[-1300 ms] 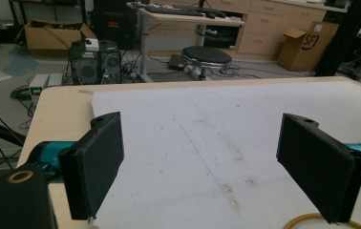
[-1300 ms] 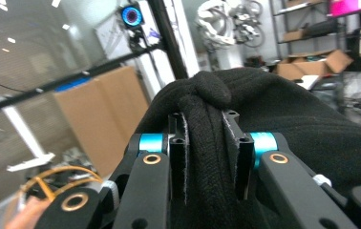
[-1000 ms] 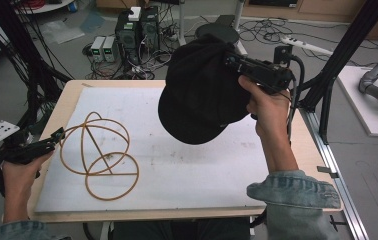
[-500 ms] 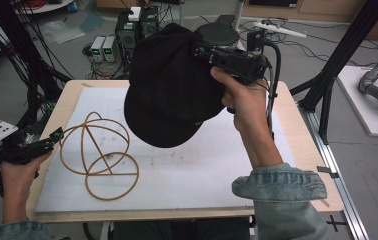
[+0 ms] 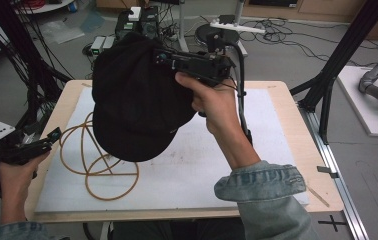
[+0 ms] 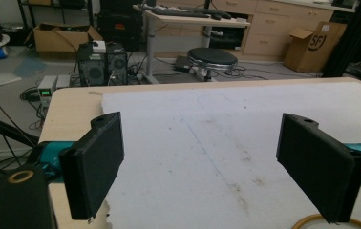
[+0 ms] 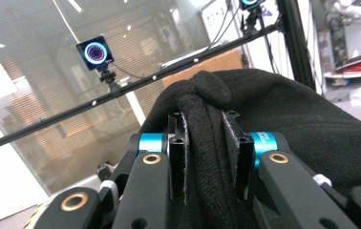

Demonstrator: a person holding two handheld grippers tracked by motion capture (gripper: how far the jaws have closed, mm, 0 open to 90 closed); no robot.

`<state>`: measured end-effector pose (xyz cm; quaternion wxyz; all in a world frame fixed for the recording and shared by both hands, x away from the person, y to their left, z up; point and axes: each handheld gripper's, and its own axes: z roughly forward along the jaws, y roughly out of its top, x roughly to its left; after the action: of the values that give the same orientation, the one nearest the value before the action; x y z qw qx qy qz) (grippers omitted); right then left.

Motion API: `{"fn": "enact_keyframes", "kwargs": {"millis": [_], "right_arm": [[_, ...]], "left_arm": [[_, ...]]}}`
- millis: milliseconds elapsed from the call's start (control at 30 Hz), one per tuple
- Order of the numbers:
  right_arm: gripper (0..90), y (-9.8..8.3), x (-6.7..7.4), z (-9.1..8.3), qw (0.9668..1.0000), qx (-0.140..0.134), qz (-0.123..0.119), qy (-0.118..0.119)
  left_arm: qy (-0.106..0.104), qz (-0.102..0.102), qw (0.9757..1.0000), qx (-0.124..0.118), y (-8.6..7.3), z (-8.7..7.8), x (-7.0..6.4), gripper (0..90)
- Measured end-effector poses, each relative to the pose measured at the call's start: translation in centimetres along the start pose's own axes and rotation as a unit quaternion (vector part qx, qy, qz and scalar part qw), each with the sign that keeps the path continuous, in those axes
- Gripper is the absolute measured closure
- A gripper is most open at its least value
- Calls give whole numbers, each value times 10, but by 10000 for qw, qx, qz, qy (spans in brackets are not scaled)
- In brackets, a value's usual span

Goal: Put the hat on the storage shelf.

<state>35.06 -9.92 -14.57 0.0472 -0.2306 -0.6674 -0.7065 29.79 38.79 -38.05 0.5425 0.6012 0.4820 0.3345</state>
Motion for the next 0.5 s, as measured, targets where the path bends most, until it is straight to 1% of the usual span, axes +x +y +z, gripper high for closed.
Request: {"fn": "enact_keyframes", "kwargs": {"millis": [33,133,233,267,300,433,500], "right_arm": [[765,0,0,0,10000,0,0,0],[764,-4,1,10,9999,92,2,55],[764,-9,1,21,9997,233,6,91],[763,-13,1,29,9993,345,7,124],[763,-13,1,29,9993,345,7,124],[762,-18,-3,40,9988,428,114,188],[763,-20,-4,42,9987,414,196,242]], "left_arm": [[3,2,10000,0,0,0,0,167],[8,-19,10000,-18,0,-1,1,167],[20,-7,10000,-12,0,-1,1,167],[25,-4,10000,-15,0,-1,1,167],[31,-11,10000,-19,0,-2,1,167],[39,-15,10000,-23,0,-2,2,167],[34,-11,10000,-27,0,-3,2,167]]}}
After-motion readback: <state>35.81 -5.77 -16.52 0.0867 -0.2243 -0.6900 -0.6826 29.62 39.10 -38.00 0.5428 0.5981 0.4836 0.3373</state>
